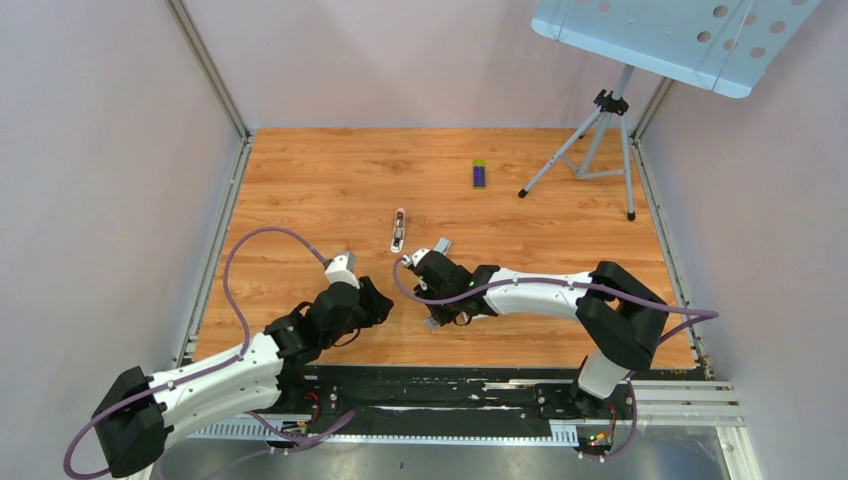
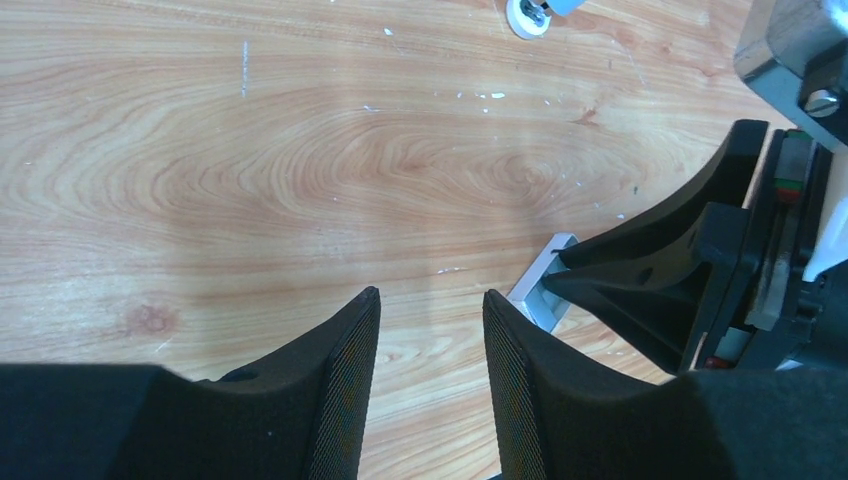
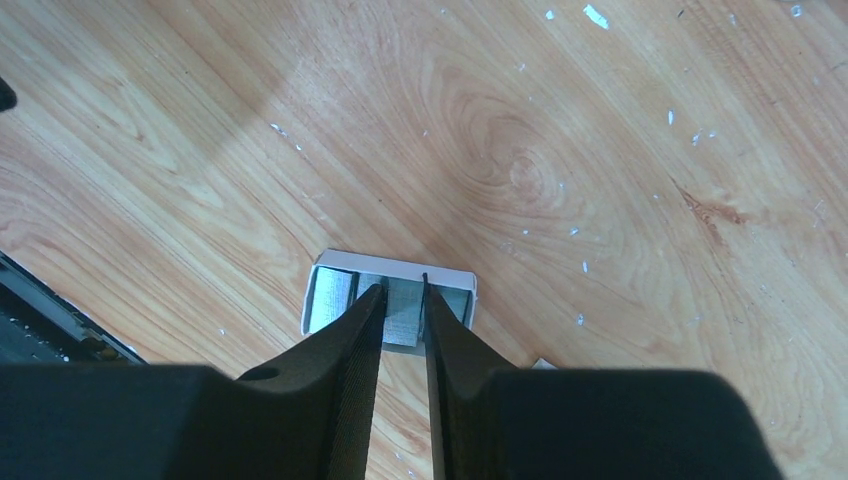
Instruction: Load the staples into the stapler
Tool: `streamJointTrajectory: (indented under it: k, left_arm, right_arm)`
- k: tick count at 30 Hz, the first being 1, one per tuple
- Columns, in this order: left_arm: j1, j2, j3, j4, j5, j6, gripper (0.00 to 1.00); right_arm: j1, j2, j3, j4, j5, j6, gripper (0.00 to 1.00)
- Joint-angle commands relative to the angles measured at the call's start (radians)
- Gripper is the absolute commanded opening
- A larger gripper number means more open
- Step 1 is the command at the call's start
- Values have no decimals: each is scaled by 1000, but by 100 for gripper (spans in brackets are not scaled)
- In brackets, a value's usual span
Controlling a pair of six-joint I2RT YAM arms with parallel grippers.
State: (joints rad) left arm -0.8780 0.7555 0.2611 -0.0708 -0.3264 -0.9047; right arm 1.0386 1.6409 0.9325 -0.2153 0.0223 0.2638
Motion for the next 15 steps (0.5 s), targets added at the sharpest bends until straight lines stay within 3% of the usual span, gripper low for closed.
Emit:
streamJointTrajectory:
  k: [1,6,15]
  left_arm:
    - [40,7,21,-49,-32,42,46]
    - [161,43,69,-39,57,96,47]
    - [328,342,276,-31,96,208,46]
  right_arm:
    - [15,3,13,-49,24,-10,25]
    - [15,-40,3,-48,20,0,25]
    - [12,-115,8,-65,4,4,25]
